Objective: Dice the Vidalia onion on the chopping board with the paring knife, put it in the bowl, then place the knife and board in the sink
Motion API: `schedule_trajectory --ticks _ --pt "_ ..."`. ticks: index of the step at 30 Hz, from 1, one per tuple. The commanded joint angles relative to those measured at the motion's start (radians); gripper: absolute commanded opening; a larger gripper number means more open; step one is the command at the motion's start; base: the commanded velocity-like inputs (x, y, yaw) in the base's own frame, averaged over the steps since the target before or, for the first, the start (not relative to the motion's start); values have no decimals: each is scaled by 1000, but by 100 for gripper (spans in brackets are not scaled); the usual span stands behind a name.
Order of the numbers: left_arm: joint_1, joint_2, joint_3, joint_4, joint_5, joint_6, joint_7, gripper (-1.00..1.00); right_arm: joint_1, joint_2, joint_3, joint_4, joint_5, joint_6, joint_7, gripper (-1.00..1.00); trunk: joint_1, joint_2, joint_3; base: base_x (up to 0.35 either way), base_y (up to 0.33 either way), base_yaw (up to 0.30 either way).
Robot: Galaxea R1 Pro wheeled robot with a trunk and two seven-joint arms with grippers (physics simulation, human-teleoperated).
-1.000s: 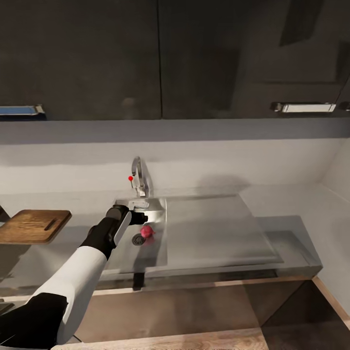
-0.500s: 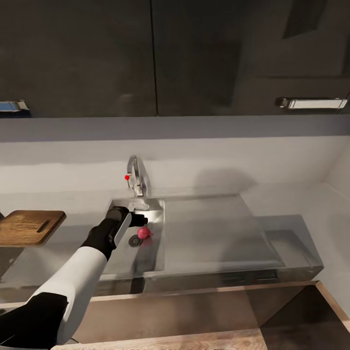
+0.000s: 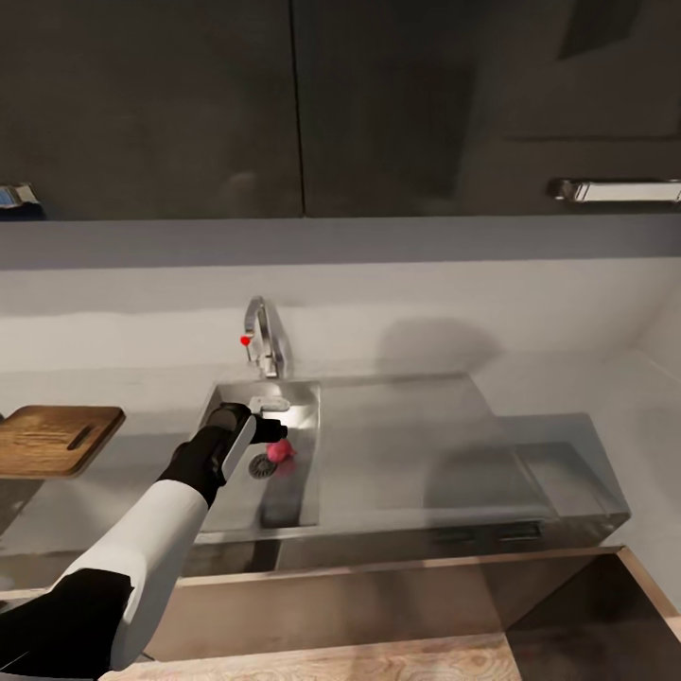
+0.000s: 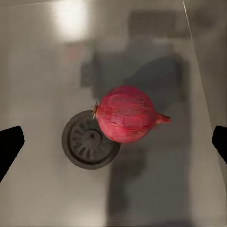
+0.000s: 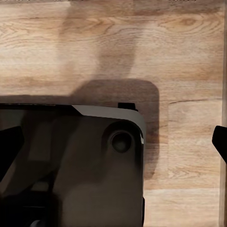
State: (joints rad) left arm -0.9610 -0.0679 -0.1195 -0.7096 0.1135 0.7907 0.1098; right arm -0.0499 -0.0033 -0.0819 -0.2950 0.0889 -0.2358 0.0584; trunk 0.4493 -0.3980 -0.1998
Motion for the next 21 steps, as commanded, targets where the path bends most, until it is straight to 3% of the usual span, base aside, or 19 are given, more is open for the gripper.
schedule_trajectory --ticks 1,7,21 --pt "-1 0 -3 -1 11 4 10 100 -1 0 -9 0 9 -3 6 100 1 -2 -4 165 0 0" --pt "-1 0 -3 3 10 4 10 100 -1 1 -9 0 9 -3 6 100 1 -2 -13 145 0 0" --pt "-1 0 -3 13 9 2 8 100 -1 1 -9 0 9 -3 6 100 1 -2 -36 7 0 0"
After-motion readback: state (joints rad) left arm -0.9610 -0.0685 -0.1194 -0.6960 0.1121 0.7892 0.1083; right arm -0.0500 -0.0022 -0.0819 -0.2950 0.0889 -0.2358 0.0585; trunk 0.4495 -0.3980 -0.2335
